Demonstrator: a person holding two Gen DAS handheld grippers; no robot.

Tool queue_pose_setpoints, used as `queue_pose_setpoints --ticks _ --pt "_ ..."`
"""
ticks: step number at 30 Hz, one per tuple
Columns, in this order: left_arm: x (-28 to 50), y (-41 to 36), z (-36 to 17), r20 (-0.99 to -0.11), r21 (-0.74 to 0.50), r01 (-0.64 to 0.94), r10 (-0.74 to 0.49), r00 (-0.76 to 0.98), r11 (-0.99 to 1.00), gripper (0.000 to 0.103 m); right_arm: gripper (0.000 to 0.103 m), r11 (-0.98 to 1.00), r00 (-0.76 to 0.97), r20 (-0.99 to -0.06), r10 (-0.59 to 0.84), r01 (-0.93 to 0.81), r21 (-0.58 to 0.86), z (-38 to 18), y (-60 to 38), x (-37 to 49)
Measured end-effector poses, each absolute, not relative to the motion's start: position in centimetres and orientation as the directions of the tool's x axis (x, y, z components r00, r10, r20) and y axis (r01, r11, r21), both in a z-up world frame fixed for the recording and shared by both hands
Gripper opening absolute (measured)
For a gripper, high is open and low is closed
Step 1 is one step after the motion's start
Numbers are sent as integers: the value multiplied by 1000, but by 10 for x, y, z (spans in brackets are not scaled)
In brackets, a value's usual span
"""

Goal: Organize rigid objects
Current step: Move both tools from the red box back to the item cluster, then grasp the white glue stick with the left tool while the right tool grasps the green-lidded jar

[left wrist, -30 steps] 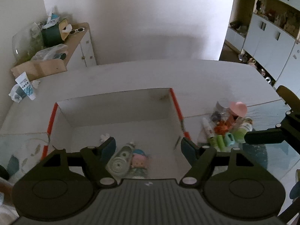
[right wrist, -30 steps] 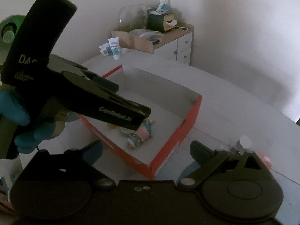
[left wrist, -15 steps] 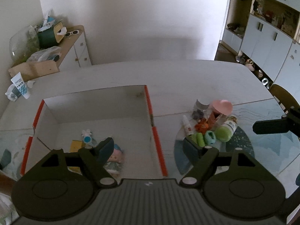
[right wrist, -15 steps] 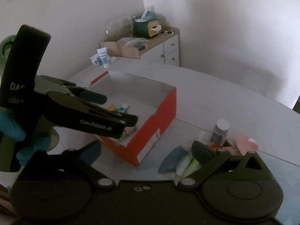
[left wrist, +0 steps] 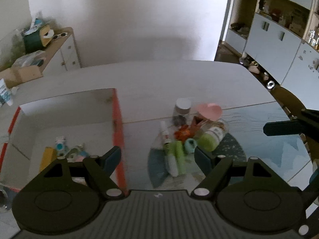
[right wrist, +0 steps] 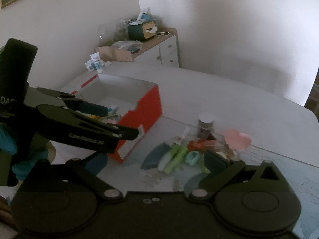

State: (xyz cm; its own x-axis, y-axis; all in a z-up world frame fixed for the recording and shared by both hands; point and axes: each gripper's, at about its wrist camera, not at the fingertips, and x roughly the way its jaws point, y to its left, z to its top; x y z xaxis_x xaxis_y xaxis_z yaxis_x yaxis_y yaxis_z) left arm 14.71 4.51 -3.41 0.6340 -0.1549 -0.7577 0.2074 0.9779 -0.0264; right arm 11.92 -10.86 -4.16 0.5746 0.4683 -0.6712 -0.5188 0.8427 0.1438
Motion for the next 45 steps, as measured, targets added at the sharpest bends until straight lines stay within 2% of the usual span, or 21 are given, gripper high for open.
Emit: queue_pose_setpoints --ticks 6,9,20,27,38,45 --pt "150 23 -41 -748 -50 219 -182 638 975 90 102 845 568 -682 460 -516 140 -53 -139 116" --pt "153 14 -46 -748 -67 219 -194 635 973 97 102 853 573 -691 440 -507 124 -60 -150 116" --pt "168 -7 -91 -786 -69 178 -164 596 982 97 102 883 598 -725 342 -469 30 -94 -187 137" --pt "161 -23 -114 -766 -13 184 -128 630 983 97 102 903 588 -751 301 -429 26 -112 -206 170" --pt "171 -18 -143 -799 -5 128 -81 596 992 97 101 881 540 -771 339 -468 60 -132 -190 207" --pt "180 -12 -139 -779 -13 66 -51 625 998 97 99 873 526 -778 345 -484 61 -142 -180 225"
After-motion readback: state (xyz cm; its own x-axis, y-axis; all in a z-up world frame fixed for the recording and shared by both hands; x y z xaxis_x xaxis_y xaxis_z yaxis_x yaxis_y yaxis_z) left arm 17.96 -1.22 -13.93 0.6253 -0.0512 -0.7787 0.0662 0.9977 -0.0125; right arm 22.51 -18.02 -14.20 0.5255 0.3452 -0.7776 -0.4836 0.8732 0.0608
